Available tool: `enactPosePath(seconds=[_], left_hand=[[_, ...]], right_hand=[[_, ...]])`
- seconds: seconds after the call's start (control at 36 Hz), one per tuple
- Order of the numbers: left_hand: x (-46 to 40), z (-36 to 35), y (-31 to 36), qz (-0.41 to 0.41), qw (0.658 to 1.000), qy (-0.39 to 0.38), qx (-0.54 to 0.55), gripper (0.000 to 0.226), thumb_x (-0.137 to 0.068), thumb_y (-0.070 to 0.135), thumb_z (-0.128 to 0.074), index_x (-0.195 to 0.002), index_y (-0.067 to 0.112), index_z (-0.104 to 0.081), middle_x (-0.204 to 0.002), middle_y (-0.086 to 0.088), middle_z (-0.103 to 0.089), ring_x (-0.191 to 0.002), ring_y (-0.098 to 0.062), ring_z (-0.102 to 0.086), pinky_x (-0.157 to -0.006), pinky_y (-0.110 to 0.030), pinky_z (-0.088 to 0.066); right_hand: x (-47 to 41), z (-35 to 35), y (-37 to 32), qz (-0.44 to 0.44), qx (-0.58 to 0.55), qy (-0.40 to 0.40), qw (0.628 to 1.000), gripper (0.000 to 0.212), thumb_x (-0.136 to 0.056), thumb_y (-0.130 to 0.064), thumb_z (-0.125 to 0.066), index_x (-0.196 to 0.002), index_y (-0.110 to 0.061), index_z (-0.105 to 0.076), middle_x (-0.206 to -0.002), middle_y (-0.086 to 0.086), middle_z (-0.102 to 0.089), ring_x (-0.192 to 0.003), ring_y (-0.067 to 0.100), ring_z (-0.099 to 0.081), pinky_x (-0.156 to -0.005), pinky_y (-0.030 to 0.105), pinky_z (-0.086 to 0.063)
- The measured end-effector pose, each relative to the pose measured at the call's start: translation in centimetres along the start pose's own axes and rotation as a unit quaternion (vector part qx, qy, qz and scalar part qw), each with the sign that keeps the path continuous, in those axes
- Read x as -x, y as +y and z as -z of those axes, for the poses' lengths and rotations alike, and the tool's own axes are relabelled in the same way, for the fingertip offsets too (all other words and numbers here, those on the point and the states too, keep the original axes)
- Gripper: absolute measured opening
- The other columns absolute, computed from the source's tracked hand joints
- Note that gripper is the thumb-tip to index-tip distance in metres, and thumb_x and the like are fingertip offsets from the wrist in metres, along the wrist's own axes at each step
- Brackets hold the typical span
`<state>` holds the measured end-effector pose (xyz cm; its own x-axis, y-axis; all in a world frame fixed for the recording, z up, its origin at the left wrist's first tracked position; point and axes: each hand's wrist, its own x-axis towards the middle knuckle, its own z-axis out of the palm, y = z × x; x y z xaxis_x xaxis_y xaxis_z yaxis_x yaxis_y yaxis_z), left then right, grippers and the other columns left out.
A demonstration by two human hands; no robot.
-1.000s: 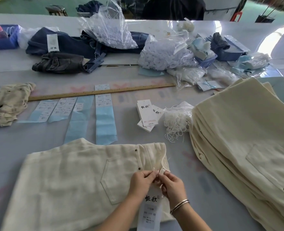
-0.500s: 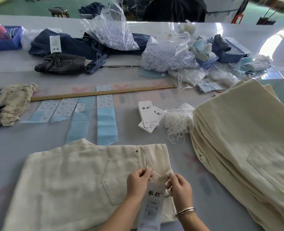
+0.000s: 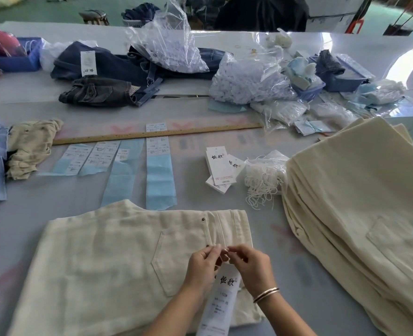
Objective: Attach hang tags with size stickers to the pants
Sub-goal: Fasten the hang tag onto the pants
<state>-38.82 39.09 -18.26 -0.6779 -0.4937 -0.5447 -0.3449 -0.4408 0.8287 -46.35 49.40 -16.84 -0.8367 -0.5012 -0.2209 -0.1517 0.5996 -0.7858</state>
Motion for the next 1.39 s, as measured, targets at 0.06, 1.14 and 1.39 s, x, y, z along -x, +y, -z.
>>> enactPosePath(seconds=[0.06,1.14,1.39], left_hand=[[0.2,0.1,0.1,0.015,1.000,0.000,0.012,0.037,-0.098,0.024,-0.048,-0.083,0.003,-0.074,-0.082,-0.015,-0.073,-0.069,-0.014,-0.068,-0.059,-0.017,-0.051],[1.4,1.4,0.8,0.066,0.988,-0.098,0.097,0.035,-0.099,0.032,-0.043,-0.101,0.019,-0.075,-0.101,-0.012,-0.073,-0.090,-0.022,-0.071,-0.072,-0.027,-0.053],[1.4,1.1,0.6,0.067,0.985,-0.094,0.131,0.037,-0.099,0.030,-0.044,-0.101,0.012,-0.075,-0.102,-0.016,-0.072,-0.089,-0.023,-0.070,-0.078,-0.035,-0.052]], right_hand=[[-0.1,-0.2,0.0,0.000,-0.001,0.007,1.000,0.008,-0.081,-0.018,-0.073,-0.088,-0.021,-0.075,-0.071,-0.016,-0.069,-0.069,-0.006,-0.065,-0.066,0.006,-0.048],[-0.3,-1.4,-0.8,0.118,0.002,-0.005,0.993,0.025,-0.081,-0.017,-0.072,-0.074,-0.040,-0.066,-0.073,-0.016,-0.064,-0.075,-0.002,-0.061,-0.065,0.010,-0.046],[-0.2,-1.4,-1.0,0.100,-0.049,0.020,0.994,0.031,-0.080,-0.012,-0.073,-0.069,-0.039,-0.065,-0.073,-0.012,-0.068,-0.073,0.000,-0.064,-0.065,0.009,-0.047]])
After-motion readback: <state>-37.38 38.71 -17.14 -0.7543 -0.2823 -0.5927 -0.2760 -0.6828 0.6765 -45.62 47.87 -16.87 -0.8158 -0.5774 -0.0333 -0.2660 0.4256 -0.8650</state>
